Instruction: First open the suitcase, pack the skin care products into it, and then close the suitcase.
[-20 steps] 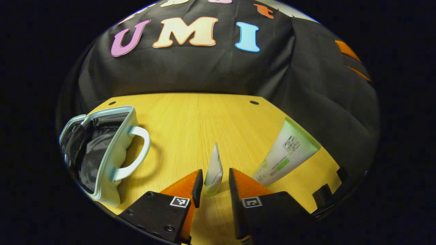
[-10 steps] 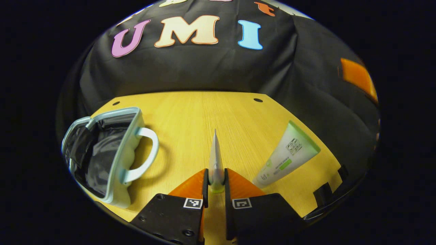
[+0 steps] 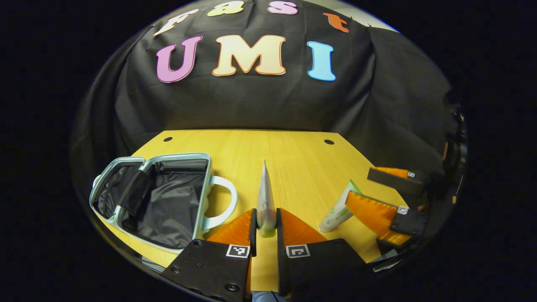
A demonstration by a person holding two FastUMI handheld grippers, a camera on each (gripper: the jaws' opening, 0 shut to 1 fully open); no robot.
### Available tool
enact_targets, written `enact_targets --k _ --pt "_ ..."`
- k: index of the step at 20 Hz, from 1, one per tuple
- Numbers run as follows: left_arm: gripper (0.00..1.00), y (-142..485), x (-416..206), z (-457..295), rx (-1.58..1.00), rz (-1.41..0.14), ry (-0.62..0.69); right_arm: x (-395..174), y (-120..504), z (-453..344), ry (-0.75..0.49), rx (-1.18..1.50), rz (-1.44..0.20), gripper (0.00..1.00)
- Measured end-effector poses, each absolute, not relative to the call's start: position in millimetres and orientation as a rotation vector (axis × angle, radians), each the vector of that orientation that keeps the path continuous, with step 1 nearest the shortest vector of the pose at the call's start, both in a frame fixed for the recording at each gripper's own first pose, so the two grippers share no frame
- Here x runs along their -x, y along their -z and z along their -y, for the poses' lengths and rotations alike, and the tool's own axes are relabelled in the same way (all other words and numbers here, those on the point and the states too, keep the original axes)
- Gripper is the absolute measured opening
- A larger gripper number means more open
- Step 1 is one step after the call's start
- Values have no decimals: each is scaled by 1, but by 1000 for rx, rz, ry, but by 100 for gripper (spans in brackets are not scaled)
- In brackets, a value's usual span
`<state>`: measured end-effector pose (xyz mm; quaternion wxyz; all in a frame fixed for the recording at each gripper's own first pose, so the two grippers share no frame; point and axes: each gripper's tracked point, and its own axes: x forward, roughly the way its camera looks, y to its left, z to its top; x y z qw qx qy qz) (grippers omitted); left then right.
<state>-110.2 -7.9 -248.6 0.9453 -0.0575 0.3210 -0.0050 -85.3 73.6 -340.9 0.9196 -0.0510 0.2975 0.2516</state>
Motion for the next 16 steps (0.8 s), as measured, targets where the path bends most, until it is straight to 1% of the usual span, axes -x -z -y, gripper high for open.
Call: enact_targets --k 6,9,10,12,13,15,16 --pt "17 244 133 -15 113 -679 -54 98 395 -75 -526 119 -716 99" --pt "17 244 139 -21 125 -689 -82 101 414 -76 -528 126 -756 91" --pt "16 243 141 -23 128 -692 -89 102 419 -75 -527 126 -770 90" --pt "17 242 141 -27 131 -694 -102 105 429 -73 -523 128 -795 81" --pt "17 242 141 -30 133 -697 -108 106 432 -72 -523 133 -804 72" --pt "17 242 142 -35 129 -700 -119 109 436 -75 -523 122 -820 62" --pt "17 244 143 -40 126 -704 -124 108 436 -74 -515 130 -820 60"
